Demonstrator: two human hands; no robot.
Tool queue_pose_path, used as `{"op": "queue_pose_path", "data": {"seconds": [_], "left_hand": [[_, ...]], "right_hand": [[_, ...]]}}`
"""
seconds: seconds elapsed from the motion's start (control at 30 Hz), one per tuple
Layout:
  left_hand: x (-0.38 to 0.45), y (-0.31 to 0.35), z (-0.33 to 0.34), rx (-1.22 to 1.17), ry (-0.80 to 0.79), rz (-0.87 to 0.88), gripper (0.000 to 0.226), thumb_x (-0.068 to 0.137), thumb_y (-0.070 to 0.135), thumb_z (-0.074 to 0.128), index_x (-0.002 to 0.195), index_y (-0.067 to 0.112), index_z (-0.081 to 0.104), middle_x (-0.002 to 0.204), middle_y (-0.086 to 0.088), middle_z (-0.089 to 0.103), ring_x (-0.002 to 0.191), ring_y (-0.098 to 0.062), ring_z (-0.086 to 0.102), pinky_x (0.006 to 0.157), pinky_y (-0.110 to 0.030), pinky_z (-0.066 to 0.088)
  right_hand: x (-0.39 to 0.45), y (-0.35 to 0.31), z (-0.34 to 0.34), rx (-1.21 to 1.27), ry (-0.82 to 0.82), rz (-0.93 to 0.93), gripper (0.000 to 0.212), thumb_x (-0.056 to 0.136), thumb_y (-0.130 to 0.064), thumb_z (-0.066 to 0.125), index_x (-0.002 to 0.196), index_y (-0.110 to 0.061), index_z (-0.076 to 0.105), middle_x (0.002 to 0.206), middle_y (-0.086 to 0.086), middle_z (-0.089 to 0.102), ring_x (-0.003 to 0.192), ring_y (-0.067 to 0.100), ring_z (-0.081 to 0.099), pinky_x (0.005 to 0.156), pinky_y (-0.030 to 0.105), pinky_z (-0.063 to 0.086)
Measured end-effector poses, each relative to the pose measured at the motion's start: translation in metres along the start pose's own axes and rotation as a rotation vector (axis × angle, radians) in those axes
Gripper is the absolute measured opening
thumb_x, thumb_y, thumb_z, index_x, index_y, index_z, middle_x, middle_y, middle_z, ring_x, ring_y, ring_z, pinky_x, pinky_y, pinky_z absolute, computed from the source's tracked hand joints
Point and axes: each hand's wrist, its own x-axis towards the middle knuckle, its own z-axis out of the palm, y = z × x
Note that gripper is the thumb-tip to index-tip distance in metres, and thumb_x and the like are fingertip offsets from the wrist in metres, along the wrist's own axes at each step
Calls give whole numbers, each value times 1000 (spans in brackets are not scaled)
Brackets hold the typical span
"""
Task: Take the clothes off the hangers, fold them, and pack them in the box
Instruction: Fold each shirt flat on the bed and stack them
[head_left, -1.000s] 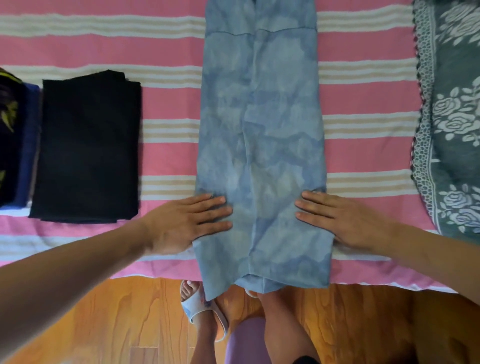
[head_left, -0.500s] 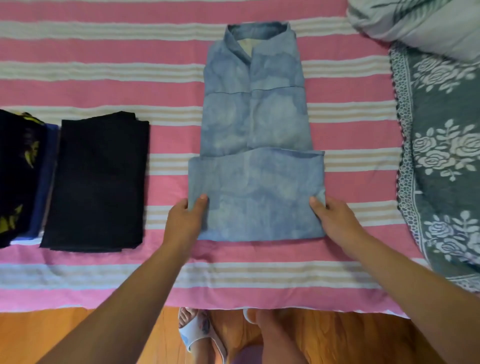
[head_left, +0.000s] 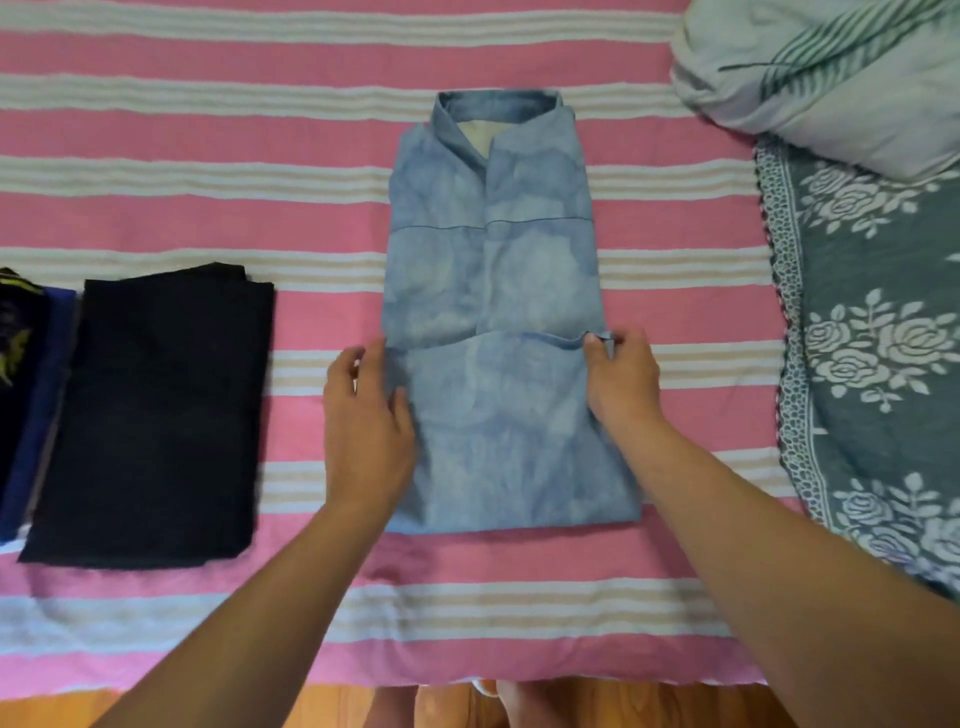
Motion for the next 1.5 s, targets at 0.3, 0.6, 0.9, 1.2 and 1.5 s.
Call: {"op": "queue_pose_path", "data": {"seconds": [0.3,0.6,0.9,1.2,1.5], "left_hand": [[20,-7,-5,56,-94,-26,58,95,12,46,152,18,41,165,-8,22,151,-31,24,124,-50,20],[-17,-22,44,602,-312,542,63,98,61,39,156,38,35,167,-12,21,155,-40,13,118,-70,13],[-13,-19,55,625,-274,510,62,98,59,39,156,39,34,165,-13,28,153,-41,18,116,-71,15],[-12,-23,54,625,-300,516,63,99,60,35,158,39,26,166,-12,25,154,-41,14,116,-71,15],[-13,-21,53,618,-336,501,62,99,59,35,157,38,30,165,-12,28,154,-40,15,116,-71,16]], "right_hand": [[33,-24,-51,-86,-428,18,14,93,-8,70,105,-3,74,91,7,70,82,16,63,74,26,52],[108,-74,-58,-554,-1071,85,9,84,2,74,84,-6,77,78,5,71,75,17,64,74,29,55],[137,-114,-28,-1111,-1352,-174,24,84,1,75,72,-20,68,57,-12,59,58,9,49,59,24,42],[141,-126,-41,-895,-1435,12,25,102,-12,56,77,-8,57,68,2,49,57,11,46,62,26,51],[113,-80,-75,-476,-1156,-122,8,94,-10,69,102,-10,70,91,11,74,77,16,68,77,35,58]]}}
